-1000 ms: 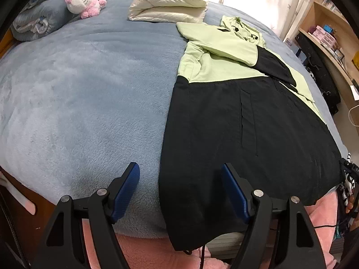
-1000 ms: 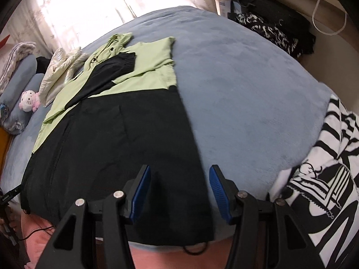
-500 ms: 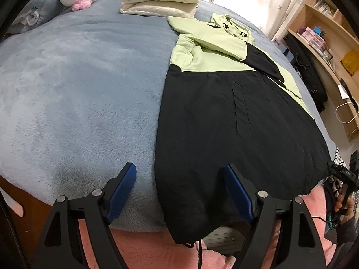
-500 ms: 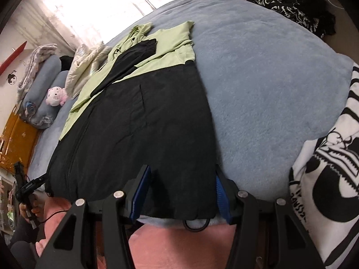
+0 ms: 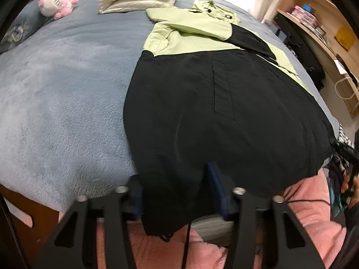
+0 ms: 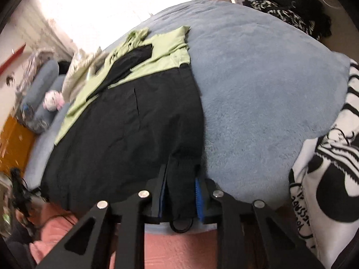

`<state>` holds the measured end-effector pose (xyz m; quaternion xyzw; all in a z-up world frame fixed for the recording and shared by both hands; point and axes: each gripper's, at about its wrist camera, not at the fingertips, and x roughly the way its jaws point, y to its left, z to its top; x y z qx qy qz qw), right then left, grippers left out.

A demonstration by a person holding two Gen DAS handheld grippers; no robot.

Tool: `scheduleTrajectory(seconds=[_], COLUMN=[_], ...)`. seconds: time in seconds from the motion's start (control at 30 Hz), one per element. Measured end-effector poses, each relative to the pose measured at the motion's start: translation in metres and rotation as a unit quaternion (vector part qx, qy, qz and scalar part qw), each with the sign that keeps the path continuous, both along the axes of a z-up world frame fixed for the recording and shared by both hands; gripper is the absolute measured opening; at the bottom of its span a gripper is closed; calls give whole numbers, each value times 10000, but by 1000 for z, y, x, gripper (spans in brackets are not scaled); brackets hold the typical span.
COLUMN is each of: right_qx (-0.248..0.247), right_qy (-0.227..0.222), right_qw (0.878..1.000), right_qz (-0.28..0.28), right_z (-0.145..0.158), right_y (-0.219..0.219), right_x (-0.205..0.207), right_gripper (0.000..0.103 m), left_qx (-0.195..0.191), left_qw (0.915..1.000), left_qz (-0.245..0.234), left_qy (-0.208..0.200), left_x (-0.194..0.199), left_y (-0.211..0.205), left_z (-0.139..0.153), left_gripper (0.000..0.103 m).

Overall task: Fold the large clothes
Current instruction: 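Grasp the black hem edge with both tools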

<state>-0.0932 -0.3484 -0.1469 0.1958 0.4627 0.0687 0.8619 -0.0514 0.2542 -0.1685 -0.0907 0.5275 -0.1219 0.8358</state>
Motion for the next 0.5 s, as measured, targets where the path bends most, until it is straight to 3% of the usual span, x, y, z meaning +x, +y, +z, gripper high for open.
scheduleTrajectory(seconds=[0.03, 0.1, 0.17, 0.5], right_qx=[1, 52, 221, 688], right_qy=[-14, -63, -171, -901], right_qw=[10000, 9999, 9995, 9933], right_qz=[-25, -100, -159, -210], right_z=[1, 6, 16, 77], right_y=[0, 0, -2, 4], right_x=[-1, -3, -6, -19], right_gripper=[20, 20, 19, 17], left_qx=[-114, -512, -613, -1533], left_qw=[9999, 9975, 9959, 9843], left_qz=[91, 398, 572, 774], left_qy=[50, 269, 326, -403], left_x=[2, 7, 6, -24], left_y=[3, 15, 18, 19], left_z=[0, 1, 5, 73], left_gripper=[9, 7, 5, 2])
